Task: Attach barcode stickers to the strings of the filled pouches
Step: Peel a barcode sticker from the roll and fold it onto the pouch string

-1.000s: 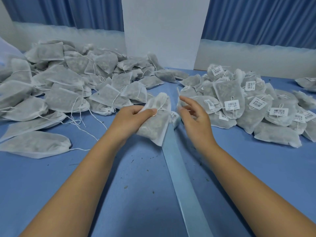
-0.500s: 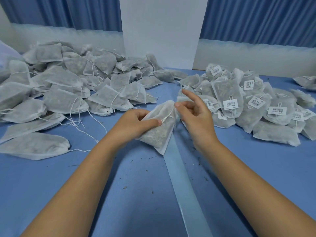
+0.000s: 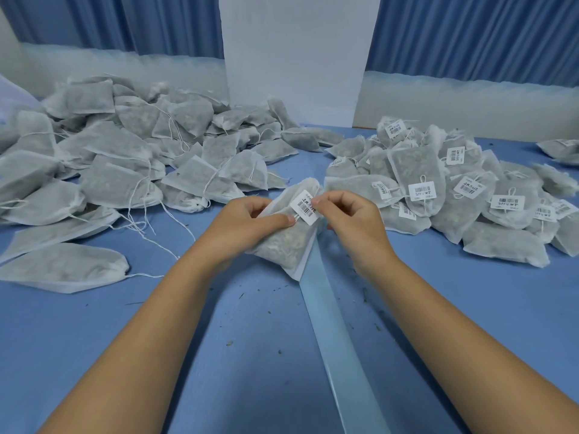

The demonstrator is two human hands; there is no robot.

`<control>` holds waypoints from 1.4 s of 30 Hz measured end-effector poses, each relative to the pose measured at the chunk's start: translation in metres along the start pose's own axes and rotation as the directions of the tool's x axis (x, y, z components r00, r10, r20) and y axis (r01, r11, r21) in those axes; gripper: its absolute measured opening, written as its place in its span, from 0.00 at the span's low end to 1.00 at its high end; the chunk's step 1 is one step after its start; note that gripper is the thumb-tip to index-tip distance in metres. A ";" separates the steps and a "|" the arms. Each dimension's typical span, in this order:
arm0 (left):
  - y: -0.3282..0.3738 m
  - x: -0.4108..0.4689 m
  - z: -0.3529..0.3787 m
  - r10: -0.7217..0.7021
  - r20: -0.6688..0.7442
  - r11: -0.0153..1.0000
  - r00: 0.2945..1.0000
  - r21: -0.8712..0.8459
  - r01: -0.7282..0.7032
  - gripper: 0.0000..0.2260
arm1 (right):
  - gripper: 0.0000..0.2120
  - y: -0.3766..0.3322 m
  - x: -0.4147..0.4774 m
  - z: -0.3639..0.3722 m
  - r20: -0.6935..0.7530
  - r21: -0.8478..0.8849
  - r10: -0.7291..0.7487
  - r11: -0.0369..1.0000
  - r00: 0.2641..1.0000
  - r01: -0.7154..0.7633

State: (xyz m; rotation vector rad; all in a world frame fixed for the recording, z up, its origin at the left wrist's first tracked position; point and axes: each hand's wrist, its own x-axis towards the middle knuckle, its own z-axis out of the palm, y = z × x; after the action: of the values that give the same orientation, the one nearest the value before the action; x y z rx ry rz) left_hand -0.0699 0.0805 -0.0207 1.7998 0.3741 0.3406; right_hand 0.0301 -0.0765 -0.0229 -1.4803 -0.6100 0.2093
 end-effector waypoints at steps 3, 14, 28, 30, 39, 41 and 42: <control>-0.001 0.000 0.000 0.041 0.055 0.999 0.998 0.013 -0.042 0.03 | 0.03 0.001 0.000 -0.001 -0.013 -0.031 -0.033 0.999 0.999 0.033; 0.003 0.000 0.009 0.004 -0.050 0.998 0.999 -0.059 -0.007 0.24 | 0.11 0.003 -0.008 0.007 0.072 -0.175 -0.194 0.963 0.978 0.204; 0.007 -0.004 0.019 0.086 -0.069 0.988 0.994 -0.123 -0.094 0.12 | 0.20 -0.007 0.000 0.001 0.350 0.374 0.330 0.809 0.877 -0.453; 0.007 -0.005 0.019 0.100 -0.060 0.985 0.993 -0.132 -0.107 0.12 | 0.21 -0.007 -0.001 0.002 0.358 0.409 0.316 0.793 0.878 -0.452; 0.005 -0.005 0.020 0.088 -0.125 0.967 0.988 -0.228 -0.115 0.11 | 0.13 -0.008 -0.002 0.004 0.375 0.377 0.220 0.851 0.900 -0.365; 0.006 -0.005 0.020 0.083 -0.125 0.966 0.989 -0.234 -0.110 0.12 | 0.13 -0.008 -0.003 0.004 0.376 0.374 0.220 0.853 0.900 -0.365; 0.005 -0.004 0.021 0.079 -0.126 0.967 0.989 -0.231 -0.107 0.13 | 0.13 -0.008 -0.003 0.004 0.362 0.370 0.228 0.855 0.904 -0.364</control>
State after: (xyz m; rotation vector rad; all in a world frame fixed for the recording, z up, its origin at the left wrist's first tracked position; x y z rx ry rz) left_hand -0.0647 0.0590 -0.0209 1.5701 0.3159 0.5354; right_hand 0.0239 -0.0750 -0.0164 -1.1058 -0.5309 0.7857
